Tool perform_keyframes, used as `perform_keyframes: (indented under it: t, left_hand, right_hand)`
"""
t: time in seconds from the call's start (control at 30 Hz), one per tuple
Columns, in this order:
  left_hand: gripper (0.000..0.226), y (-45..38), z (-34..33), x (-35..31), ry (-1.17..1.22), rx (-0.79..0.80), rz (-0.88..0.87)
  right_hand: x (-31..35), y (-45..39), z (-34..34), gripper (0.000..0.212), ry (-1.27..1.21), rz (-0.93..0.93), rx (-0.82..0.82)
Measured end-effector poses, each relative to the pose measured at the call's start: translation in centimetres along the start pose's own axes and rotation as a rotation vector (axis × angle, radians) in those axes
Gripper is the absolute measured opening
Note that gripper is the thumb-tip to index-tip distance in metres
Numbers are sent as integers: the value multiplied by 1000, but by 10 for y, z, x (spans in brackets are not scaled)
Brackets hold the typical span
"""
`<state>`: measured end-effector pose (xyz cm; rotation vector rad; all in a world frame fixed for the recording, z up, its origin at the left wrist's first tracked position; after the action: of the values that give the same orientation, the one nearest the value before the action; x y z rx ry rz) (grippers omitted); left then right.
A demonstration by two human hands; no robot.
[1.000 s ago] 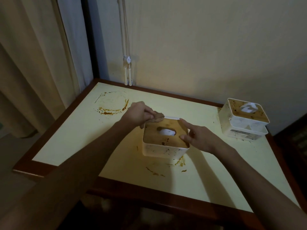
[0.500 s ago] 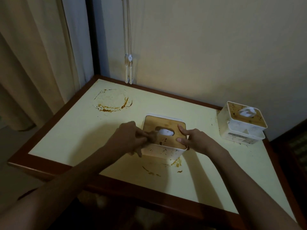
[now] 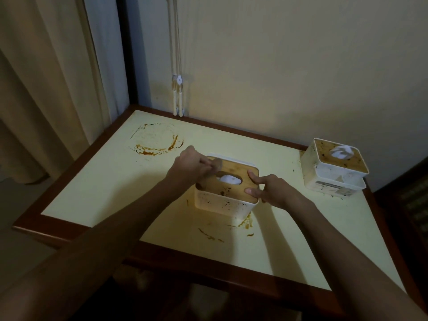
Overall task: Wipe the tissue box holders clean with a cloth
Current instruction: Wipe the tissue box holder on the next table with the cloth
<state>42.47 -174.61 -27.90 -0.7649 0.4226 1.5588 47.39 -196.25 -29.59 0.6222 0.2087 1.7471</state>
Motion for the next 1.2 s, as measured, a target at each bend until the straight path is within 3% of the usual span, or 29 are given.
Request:
perform_keyframes:
  t: [0.17, 0.47, 0.53, 0.67, 0.77, 0.97, 1.2]
  left_hand:
    - [20, 55, 9, -10, -13, 11, -75]
    - [9, 67, 14, 0, 230, -324, -16]
    - [12, 54, 19, 10, 228, -353, -36]
    - [22, 13, 17, 16, 61, -124, -144]
    - [22, -11, 10, 14, 12, 19, -139]
    - [22, -40, -4, 2, -10, 124, -212]
    - [23, -44, -11, 1, 19, 117, -188]
  right_hand:
    - [3, -3, -4, 64, 42, 28, 7]
    - [17, 23, -5, 71, 268, 2, -26]
    - [26, 44, -7, 64, 358, 27, -45]
    - [37, 71, -16, 39, 344, 107, -43]
    - [40, 62, -7, 32, 175, 215, -57]
    - [23, 16, -8, 97, 1, 226, 31]
    - [16, 10, -13, 93, 77, 141, 107]
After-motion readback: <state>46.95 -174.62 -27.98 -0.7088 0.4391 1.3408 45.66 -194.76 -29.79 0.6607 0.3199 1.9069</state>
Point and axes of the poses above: each hand's wrist, its own y-axis away from the middle knuckle, its own z-axis out of the back of the hand, x = y × z, the point moved 7 cm from there along -y, towards the middle knuckle, and after that the axes turned 12 degrees about -z, right-handed, at the moved point
